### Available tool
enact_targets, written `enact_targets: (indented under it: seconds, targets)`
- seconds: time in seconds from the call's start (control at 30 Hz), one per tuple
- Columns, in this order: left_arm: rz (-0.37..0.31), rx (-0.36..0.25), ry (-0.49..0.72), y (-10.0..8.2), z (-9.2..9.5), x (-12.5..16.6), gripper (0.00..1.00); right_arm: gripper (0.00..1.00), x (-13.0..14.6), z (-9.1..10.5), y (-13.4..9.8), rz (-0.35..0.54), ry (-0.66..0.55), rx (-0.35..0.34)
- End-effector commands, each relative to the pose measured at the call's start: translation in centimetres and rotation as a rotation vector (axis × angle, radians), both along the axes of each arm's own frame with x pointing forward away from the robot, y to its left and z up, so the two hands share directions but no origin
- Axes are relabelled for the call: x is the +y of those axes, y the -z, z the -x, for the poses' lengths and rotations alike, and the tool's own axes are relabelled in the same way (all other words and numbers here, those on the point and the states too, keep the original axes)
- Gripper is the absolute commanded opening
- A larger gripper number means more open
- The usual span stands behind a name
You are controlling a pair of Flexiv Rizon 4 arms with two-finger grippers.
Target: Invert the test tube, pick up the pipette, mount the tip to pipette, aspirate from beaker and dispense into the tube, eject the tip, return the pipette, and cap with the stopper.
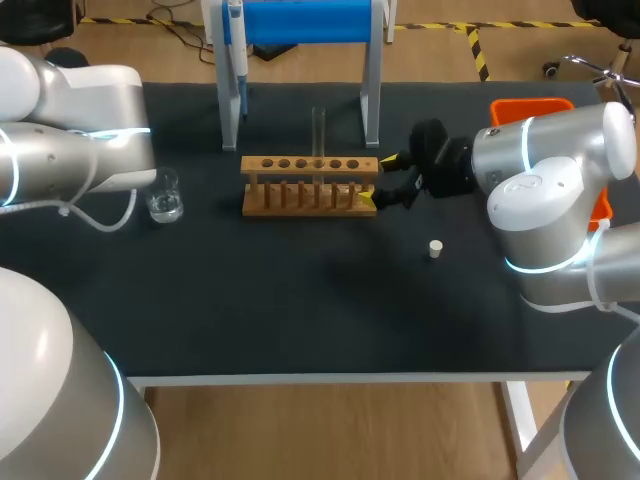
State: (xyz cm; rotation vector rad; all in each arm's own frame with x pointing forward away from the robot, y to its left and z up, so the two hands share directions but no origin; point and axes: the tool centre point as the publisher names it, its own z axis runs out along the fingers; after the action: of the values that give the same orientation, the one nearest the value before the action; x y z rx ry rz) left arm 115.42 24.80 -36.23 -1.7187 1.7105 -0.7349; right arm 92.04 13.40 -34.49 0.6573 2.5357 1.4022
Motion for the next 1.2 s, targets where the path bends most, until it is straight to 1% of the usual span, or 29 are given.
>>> enact_targets:
  seconds: [0.03, 0.3, 0.43, 0.83, 0.97, 1.2]
  targets:
    - [0.0, 0.007, 0.001, 0.1, 0.02, 0.02, 0.18, 1.0, -0.11, 0.03, -0.01, -0.001, -0.001, 0.0]
    - [0.0, 0.007, 0.003, 0.12, 0.11, -0.1, 0.22, 1.0, -0.11, 0.03, -0.01, -0.001, -0.001, 0.0]
    - [-0.001, 0.006, 0.003, 0.07, 0.22, -0.15, 0.2, 1.0, -0.11, 0.03, -0.01, -0.001, -0.001, 0.0]
    - [-0.001, 0.003, 0.003, -0.14, 0.47, -0.29, 0.21, 1.0, -0.11, 0.03, -0.01, -0.001, -0.001, 0.0]
    - [0.0, 0.003, 0.002, -0.2, 0.66, -0.44, 0.23, 1.0, -0.11, 0.03, -0.01, -0.001, -0.001, 0.0]
    - [0.0, 0.004, 0.001, -0.17, 0.74, -0.48, 0.22, 1.0, -0.11, 0.03, -0.01, -0.001, -0.001, 0.0]
